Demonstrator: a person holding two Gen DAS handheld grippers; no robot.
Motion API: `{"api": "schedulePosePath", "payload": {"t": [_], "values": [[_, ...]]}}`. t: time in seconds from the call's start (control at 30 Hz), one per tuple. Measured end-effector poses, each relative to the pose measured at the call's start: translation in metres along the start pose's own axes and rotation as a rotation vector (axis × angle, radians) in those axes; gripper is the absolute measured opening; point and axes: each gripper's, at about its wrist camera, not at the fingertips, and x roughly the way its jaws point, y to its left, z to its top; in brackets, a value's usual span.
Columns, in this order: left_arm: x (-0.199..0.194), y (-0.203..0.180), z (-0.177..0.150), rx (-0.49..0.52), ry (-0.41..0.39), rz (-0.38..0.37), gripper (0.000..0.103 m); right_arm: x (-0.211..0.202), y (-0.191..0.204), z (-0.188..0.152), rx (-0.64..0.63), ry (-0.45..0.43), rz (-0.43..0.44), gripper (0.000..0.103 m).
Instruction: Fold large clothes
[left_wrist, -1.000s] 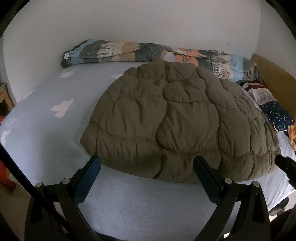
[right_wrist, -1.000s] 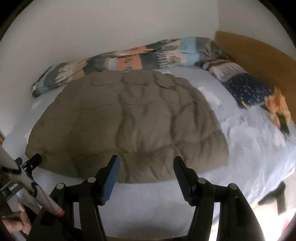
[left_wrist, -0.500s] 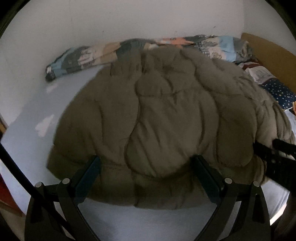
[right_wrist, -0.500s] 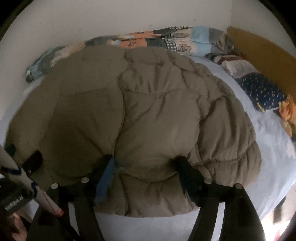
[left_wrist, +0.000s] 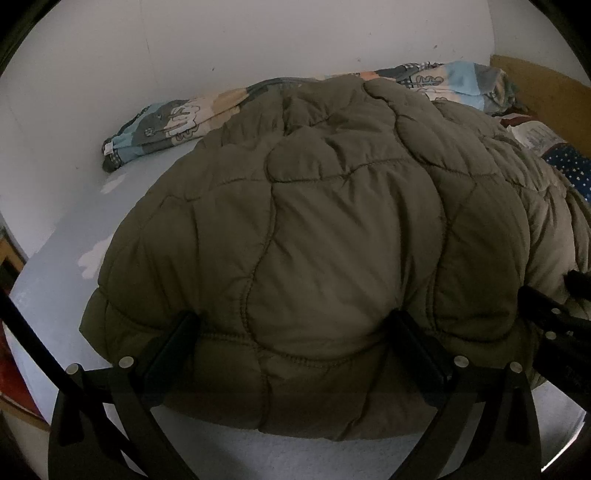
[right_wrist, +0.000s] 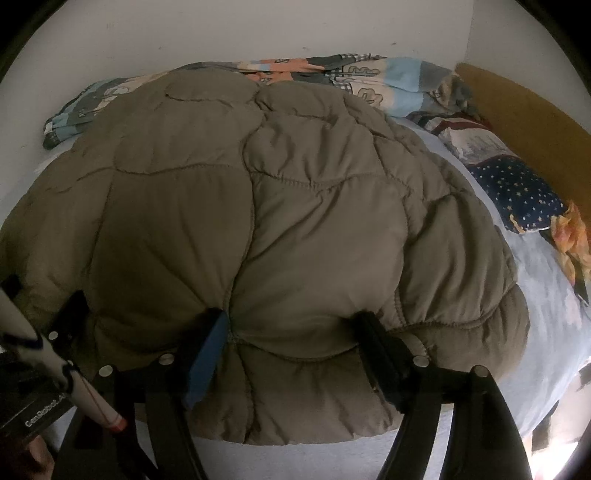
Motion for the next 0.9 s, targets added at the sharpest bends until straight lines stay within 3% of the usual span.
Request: {"api": "schedulePosePath", "payload": {"t": [0.23, 0.5, 0.9], "values": [[-0.012, 0.006, 0.002, -0.022, -0.005, -0.013, 0.103, -0.021, -0.009, -0.005, -0.002, -0.033, 0.010, 0.079], [-0.051, 0.016, -0.011, -0.017, 0.008, -0.084, 0.103, -0.068, -0.022, -0.027, 0.042, -0.081, 0.004, 0.080], [-0.146, 0.039, -0.035, -0.003, -0.157, -0.134, 0.103, -0.123, -0.019, -0.055, 0.057, -0.108, 0.023, 0.080]]}}
